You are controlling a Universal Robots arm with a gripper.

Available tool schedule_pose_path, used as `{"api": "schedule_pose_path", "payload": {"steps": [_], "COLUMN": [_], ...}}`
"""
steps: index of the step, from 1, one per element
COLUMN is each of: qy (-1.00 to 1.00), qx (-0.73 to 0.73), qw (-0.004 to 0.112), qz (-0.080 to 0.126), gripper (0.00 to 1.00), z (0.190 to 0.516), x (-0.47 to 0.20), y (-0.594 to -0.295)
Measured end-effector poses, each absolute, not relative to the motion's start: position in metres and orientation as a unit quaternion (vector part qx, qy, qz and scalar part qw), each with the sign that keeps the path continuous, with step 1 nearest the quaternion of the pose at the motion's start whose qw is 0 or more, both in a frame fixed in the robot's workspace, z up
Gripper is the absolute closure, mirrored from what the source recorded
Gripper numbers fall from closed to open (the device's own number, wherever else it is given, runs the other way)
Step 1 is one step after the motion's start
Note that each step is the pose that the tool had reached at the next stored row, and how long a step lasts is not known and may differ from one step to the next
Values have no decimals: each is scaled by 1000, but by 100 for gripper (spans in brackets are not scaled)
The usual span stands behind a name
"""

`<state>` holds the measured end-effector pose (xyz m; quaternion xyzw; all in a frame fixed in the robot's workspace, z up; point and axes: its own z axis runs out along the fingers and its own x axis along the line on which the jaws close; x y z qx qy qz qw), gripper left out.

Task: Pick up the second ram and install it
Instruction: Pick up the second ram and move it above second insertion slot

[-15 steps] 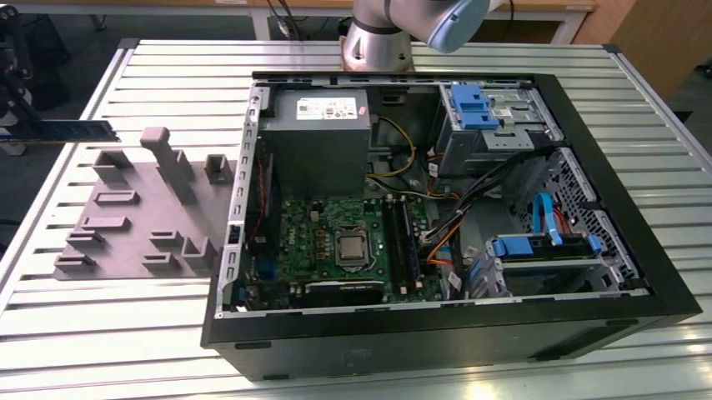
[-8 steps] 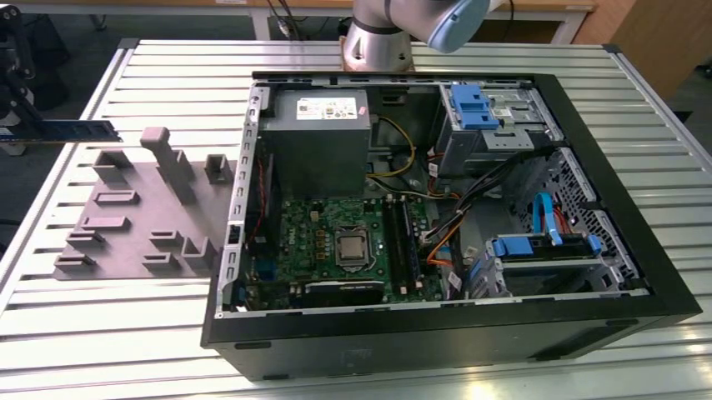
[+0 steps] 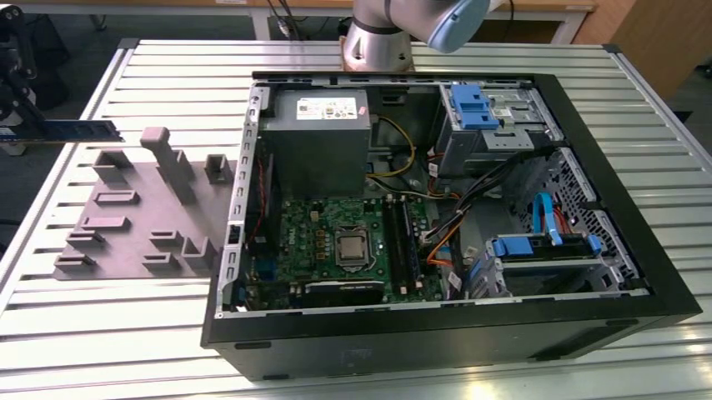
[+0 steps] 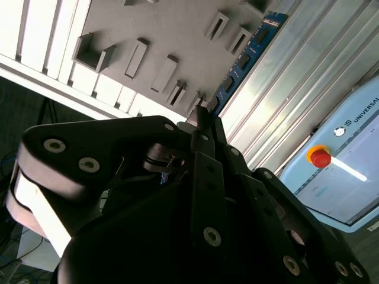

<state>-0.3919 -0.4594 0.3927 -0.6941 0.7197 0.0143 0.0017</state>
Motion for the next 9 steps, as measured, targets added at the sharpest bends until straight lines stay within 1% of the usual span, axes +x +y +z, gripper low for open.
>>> {"api": "schedule_pose_path", "payload": {"steps": [9], "qy": [720], "qx": [-694], "qw": [2], "qz": [14], "gripper": [86], "z": [393], "x": [-390], "y": [-459]}}
